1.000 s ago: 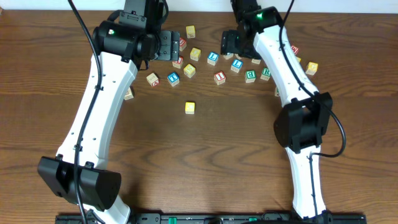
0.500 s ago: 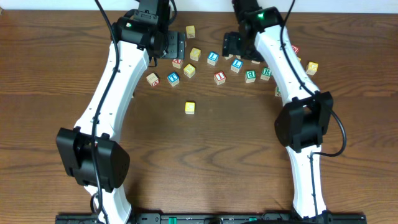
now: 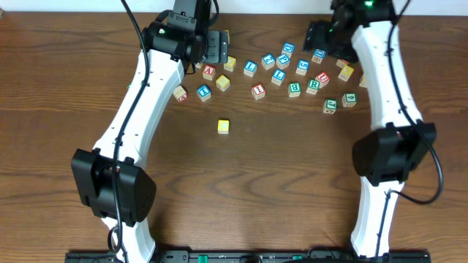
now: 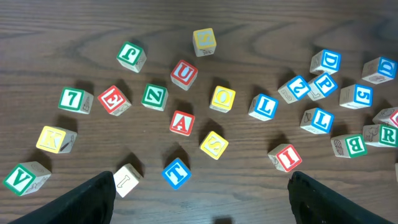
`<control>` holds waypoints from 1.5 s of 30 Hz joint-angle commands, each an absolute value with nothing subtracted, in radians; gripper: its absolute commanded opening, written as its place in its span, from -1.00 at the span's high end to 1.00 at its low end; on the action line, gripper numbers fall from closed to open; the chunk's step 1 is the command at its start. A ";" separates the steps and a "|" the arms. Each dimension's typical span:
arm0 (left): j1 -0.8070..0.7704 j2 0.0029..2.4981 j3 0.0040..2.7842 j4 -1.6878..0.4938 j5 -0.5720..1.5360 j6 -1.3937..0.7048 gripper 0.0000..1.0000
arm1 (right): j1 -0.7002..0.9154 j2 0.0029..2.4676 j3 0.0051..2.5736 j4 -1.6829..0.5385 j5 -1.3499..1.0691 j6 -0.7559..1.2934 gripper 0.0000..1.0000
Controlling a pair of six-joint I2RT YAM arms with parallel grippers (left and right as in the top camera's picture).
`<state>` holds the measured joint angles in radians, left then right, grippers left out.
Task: Spell out CORL
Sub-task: 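Position both grippers above the blue L and yellow O blocks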
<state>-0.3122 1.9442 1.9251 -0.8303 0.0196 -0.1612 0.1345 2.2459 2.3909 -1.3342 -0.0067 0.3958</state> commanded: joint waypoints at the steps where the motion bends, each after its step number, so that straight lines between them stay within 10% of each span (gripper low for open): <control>1: -0.312 1.976 1.932 -0.834 0.015 -0.157 -0.75 | 0.143 2.223 2.408 -1.348 -0.019 0.361 -0.77; 45: -0.379 2.345 2.077 -0.610 0.007 -0.044 -0.73 | 0.172 2.223 2.408 -1.423 -0.017 0.331 -0.88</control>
